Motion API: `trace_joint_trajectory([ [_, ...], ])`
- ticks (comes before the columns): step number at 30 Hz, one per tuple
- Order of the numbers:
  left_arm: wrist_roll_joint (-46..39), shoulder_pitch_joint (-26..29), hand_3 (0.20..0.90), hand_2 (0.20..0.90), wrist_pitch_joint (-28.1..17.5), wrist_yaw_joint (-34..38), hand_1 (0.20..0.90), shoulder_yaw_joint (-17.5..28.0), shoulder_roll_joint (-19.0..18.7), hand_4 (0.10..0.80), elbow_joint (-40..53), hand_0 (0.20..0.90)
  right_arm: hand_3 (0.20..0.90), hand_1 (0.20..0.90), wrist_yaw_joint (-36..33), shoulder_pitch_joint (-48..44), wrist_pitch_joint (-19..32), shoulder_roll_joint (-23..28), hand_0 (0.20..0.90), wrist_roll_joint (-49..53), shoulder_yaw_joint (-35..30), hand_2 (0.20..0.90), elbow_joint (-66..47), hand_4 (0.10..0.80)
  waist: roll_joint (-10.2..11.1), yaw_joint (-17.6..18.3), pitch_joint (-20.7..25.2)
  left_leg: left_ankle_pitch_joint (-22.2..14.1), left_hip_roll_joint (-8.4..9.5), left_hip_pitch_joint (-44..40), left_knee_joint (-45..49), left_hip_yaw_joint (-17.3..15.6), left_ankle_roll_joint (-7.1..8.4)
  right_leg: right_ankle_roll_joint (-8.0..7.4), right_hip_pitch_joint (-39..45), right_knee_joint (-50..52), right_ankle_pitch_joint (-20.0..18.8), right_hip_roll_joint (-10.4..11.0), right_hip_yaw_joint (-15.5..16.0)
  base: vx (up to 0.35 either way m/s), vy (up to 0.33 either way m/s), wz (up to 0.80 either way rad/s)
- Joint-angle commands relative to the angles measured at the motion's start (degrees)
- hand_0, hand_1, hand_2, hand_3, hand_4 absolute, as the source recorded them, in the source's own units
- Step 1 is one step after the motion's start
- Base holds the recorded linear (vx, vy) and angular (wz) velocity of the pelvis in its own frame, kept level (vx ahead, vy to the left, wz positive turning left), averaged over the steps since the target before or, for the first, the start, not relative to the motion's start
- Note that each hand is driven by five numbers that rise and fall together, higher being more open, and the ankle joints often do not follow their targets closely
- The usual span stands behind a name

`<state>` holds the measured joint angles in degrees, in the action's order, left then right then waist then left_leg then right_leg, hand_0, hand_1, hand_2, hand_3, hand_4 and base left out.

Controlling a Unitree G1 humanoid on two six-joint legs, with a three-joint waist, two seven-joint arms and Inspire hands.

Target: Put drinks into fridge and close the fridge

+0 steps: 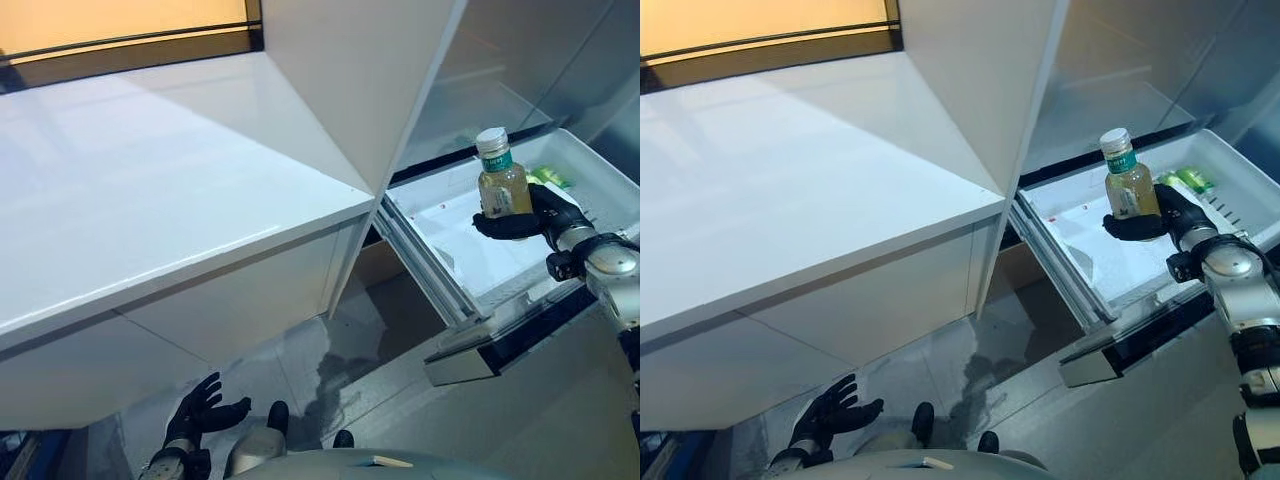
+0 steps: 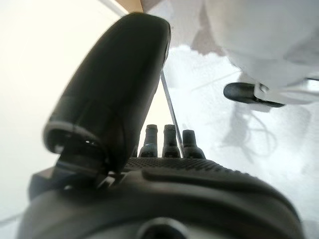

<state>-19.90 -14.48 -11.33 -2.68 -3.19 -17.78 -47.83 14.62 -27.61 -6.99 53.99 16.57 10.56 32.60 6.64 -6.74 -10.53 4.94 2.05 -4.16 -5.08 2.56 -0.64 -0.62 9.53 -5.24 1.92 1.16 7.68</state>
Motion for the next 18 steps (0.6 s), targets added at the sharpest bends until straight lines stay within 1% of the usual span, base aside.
trace_joint_trajectory([
  [1, 2.2, 0.51, 0.9, 0.9, -1.36, -1.25, 0.9, -2.15, -4.69, 0.8, 0.25, 0.9, 0.2, 0.3, -0.18, -15.52, 1.7, 9.54, 0.3, 0.18, 1.22, 0.3, 2.28, 0.1, 2.25, -3.13, 3.2, -5.89, 0.84, -1.25, 0.66, 0.33, -0.08, -2.57, -2.93, 1.12, -3.74, -0.58, 1.85, 0.027, -0.054, 0.16],
  [4, 1.9, 0.73, 0.9, 0.9, -0.9, -1.68, 0.9, -2.42, -5.55, 0.8, 0.06, 0.9, 0.2, 0.3, 0.41, -18.58, -1.09, 8.79, 0.3, -0.39, 4.53, 0.3, 7.95, 0.1, 2.54, -4.11, 2.32, -5.66, 0.74, -0.79, 0.69, 0.77, -0.14, -2.51, -3.19, 1.21, -3.89, -0.68, 2.13, 0.023, -0.048, 0.14],
  [6, 2.02, 0.88, 0.9, 0.9, -0.85, -1.85, 0.9, -2.5, -5.76, 0.8, -0.09, 0.9, 0.2, 0.3, 1.2, -20.02, -2.41, 8.07, 0.3, -1.14, 5.59, 0.3, 11.33, 0.1, 2.62, -4.61, 1.9, -5.58, 0.73, -0.58, 0.74, 1.08, -0.16, -2.54, -3.26, 1.21, -3.99, -0.71, 2.27, 0.041, -0.045, 0.08],
  [7, 1.79, 0.92, 0.9, 0.9, -1.13, -2.14, 0.9, -3.02, -6.04, 0.8, -0.6, 0.9, 0.2, 0.3, 1.83, -21.55, -3.13, 7.11, 0.3, -1.23, 6.38, 0.3, 15.76, 0.1, 2.68, -5.29, 1.51, -5.48, 0.71, -0.43, 0.75, 1.43, -0.2, -2.53, -3.29, 1.17, -4.09, -0.76, 2.38, 0.051, -0.04, 0.04],
  [10, 1.8, 0.96, 0.9, 0.9, -1.36, -2.74, 0.9, -3.59, -6.39, 0.8, -1.27, 0.9, 0.2, 0.3, 3.42, -24.3, -5.15, 5.47, 0.3, -2.81, 7.59, 0.3, 22.7, 0.1, 2.66, -6.42, 0.69, -5.28, 0.74, 0.04, 0.87, 2.18, -0.28, -2.47, -3.52, 1.25, -4.2, -0.83, 2.55, 0.049, -0.04, 0.12],
  [12, 1.57, 1.25, 0.9, 0.9, -1.33, -2.88, 0.9, -3.85, -6.69, 0.8, -1.21, 0.9, 0.2, 0.3, 3.12, -24.99, -5.65, 4.55, 0.3, -2.89, 8.25, 0.3, 24.87, 0.1, 2.63, -6.9, 0.13, -5.17, 0.68, 0.54, 1.02, 2.38, -0.31, -2.45, -3.9, 1.4, -4.26, -0.82, 2.61, -0.008, -0.04, 0.09],
  [18, -0.62, 2.95, 0.9, 0.9, -1.66, -4.0, 0.9, -4.03, -8.45, 0.8, -1.03, 0.9, 0.2, 0.3, 2.81, -26.63, -10.91, 1.76, 0.3, -3.79, 9.33, 0.3, 31.65, 0.1, 2.42, -8.33, -3.11, -4.37, 0.57, 3.14, 1.35, 3.49, -0.5, -2.23, -6.2, 2.05, -4.67, -1.11, 2.61, -0.075, -0.055, 0.02],
])
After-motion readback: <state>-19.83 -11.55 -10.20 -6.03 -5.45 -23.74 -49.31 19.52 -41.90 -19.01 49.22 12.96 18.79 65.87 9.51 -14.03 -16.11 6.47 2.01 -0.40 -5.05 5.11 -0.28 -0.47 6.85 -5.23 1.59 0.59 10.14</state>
